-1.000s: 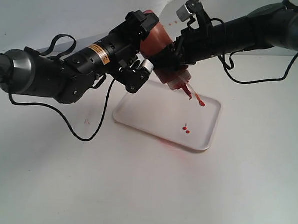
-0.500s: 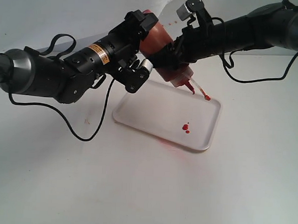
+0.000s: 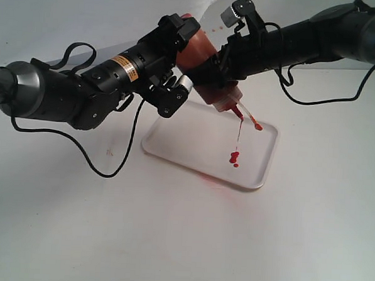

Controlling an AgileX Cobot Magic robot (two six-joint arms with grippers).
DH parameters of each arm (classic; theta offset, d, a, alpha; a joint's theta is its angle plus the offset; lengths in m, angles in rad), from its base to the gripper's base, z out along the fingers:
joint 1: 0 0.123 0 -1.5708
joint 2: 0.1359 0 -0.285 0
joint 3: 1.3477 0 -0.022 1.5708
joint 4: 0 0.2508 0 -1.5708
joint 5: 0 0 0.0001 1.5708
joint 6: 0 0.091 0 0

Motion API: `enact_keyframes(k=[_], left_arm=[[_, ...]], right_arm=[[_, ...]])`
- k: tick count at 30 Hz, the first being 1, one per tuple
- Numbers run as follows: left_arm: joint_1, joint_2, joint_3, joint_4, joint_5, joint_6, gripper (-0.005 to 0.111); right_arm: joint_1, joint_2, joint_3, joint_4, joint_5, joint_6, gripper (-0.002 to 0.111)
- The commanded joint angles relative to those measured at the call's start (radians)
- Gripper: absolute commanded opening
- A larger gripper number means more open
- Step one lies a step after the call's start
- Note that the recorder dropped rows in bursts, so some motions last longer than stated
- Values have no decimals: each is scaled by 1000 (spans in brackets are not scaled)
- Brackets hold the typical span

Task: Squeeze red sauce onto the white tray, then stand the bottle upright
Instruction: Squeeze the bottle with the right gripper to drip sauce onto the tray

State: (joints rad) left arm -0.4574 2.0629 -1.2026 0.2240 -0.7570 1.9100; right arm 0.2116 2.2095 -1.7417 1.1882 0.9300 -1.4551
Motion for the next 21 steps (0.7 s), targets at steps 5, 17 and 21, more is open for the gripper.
enact_keyframes(k=[5,17,21], left_arm=[[-13,-14,-13,-6,-100,-46,0],[-12,-14,-13,-62,-100,-53,0],[-12,-14,-11,-58,-112,-116,0]], right_arm=[[-9,-1,-6,26,-103,14,1],[-9,-1,-6,26,-80,35,75],[-9,-1,-6,26,-80,35,80]])
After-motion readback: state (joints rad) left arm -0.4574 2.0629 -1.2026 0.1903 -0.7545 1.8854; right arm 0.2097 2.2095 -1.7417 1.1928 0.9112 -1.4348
